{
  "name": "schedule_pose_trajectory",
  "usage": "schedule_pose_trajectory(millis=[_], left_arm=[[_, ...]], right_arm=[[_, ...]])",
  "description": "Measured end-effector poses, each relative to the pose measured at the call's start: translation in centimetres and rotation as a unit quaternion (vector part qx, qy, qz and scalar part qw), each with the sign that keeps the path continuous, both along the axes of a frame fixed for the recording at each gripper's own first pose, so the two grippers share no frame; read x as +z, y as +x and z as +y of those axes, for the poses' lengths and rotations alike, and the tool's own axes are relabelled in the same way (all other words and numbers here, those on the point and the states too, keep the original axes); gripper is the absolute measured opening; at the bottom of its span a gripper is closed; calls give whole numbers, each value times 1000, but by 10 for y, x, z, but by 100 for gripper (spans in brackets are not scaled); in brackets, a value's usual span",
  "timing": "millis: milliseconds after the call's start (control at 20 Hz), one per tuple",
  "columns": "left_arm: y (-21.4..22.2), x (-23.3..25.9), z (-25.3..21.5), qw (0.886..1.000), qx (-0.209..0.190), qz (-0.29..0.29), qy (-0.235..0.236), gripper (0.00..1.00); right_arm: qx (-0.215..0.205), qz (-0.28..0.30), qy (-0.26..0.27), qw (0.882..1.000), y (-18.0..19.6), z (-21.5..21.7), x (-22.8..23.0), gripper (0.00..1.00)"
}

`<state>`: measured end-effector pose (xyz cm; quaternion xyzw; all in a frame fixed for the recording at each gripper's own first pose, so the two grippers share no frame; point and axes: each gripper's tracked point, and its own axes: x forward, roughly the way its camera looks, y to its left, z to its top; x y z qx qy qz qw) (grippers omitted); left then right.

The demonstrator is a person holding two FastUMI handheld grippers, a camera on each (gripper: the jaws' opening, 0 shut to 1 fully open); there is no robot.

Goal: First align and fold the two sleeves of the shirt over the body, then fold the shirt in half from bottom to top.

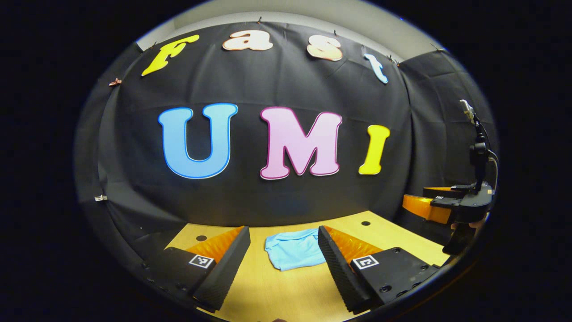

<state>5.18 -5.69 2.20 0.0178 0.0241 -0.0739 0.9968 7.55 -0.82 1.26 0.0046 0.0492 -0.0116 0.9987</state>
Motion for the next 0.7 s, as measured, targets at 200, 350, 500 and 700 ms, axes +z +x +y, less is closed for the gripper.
schedule_pose_trajectory(millis=[200,350,500,700], left_arm=[[-73,15,-6,1000,-3,-22,-6,97],[-118,9,-5,1000,-4,-23,-21,97],[-144,-1,0,999,-2,-18,-28,97],[-160,-9,1,1000,1,-9,-27,97]], right_arm=[[17,-6,1,1000,-76,16,21,95],[22,-11,-8,1000,-123,26,24,95],[23,-10,0,1000,-160,27,16,95],[20,-6,-17,1000,-182,23,10,96]])
